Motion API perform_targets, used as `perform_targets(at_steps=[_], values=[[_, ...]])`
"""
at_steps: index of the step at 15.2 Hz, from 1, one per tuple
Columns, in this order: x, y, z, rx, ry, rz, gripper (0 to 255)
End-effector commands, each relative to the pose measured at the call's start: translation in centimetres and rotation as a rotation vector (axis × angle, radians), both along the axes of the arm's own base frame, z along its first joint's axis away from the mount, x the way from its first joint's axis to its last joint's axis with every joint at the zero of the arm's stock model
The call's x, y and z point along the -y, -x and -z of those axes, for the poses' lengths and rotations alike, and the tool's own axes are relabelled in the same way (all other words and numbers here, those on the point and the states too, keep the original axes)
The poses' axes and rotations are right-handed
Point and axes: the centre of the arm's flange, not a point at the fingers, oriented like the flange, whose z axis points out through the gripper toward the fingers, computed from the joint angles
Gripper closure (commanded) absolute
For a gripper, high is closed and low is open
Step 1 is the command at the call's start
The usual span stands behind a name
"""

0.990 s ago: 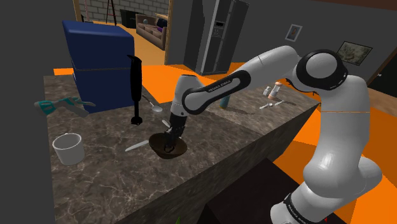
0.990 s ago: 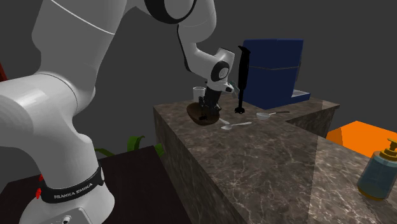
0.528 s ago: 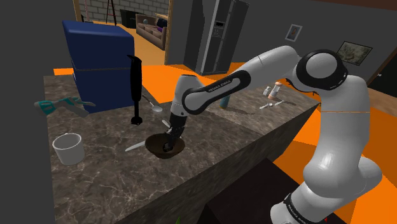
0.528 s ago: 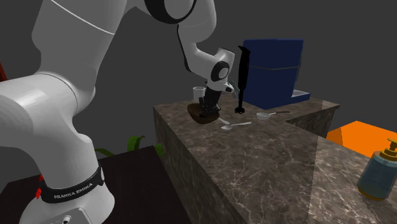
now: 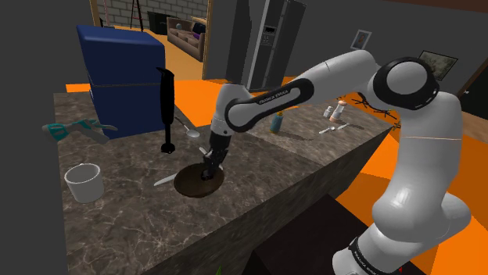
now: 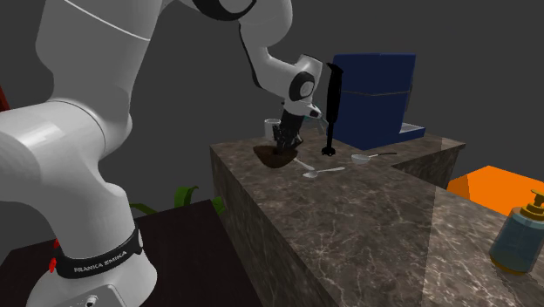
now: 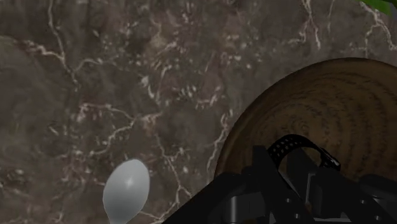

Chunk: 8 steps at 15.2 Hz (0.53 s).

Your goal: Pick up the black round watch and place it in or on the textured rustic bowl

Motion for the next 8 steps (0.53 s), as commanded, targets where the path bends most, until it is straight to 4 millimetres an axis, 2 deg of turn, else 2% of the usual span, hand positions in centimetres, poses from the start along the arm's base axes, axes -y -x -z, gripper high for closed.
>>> perform_targets(at_steps=[1, 8], values=[[0.0, 0.0, -1.1, 0.000, 0.000, 0.000, 255], [0.0, 0.0, -4.8, 0.000, 0.000, 0.000, 255]])
